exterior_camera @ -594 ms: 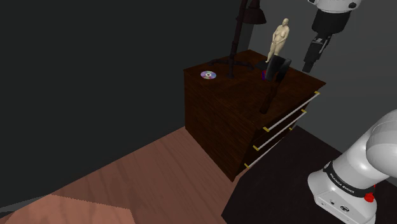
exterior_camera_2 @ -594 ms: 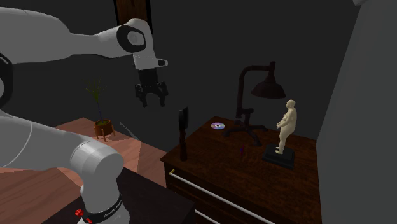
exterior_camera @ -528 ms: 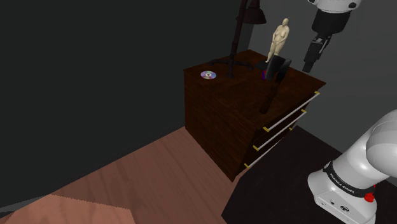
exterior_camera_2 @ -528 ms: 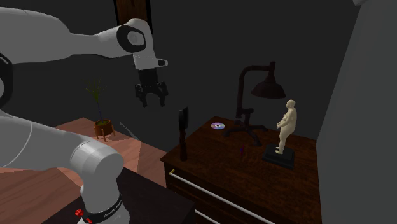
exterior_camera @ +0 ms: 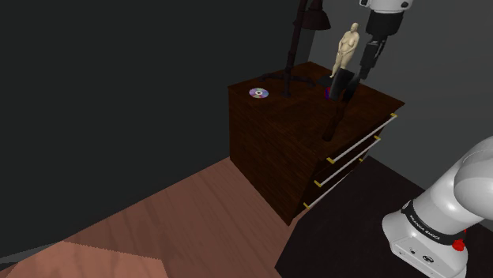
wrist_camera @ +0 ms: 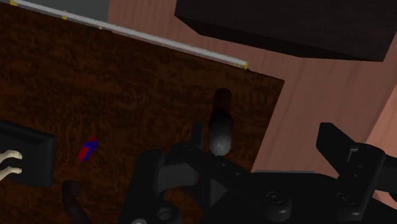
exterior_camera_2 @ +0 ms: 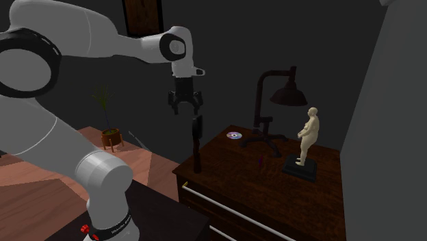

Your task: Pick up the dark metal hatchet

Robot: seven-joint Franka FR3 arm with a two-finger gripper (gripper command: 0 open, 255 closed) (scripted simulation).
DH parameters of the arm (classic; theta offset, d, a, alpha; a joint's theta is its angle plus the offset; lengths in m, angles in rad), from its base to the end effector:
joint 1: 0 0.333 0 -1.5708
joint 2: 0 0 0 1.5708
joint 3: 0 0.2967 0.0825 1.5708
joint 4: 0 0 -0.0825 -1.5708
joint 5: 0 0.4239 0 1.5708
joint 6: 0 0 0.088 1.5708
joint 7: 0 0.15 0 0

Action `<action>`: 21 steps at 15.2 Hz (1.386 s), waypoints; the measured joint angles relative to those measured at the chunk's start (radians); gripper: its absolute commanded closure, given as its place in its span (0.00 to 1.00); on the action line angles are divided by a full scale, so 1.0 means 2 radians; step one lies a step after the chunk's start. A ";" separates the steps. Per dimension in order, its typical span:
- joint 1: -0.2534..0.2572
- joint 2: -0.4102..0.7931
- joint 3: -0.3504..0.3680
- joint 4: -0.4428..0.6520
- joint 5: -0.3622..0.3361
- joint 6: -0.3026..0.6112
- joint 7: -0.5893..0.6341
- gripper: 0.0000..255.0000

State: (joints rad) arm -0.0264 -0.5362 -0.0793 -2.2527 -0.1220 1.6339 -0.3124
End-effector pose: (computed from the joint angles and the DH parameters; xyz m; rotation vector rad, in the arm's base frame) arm 0.4223 -0.0642 0.4932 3.0548 0.3564 -0.1512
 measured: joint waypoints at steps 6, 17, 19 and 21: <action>-0.003 0.055 -0.030 0.014 0.003 0.035 -0.042 0.00; -0.003 0.059 -0.030 -0.013 0.003 0.066 -0.039 1.00; -0.003 0.059 -0.030 -0.013 0.003 0.066 -0.039 1.00; -0.003 0.058 -0.031 -0.013 0.003 0.066 -0.040 1.00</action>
State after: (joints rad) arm -0.0317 -0.4193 -0.1407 -2.2788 -0.1161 1.7652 -0.3918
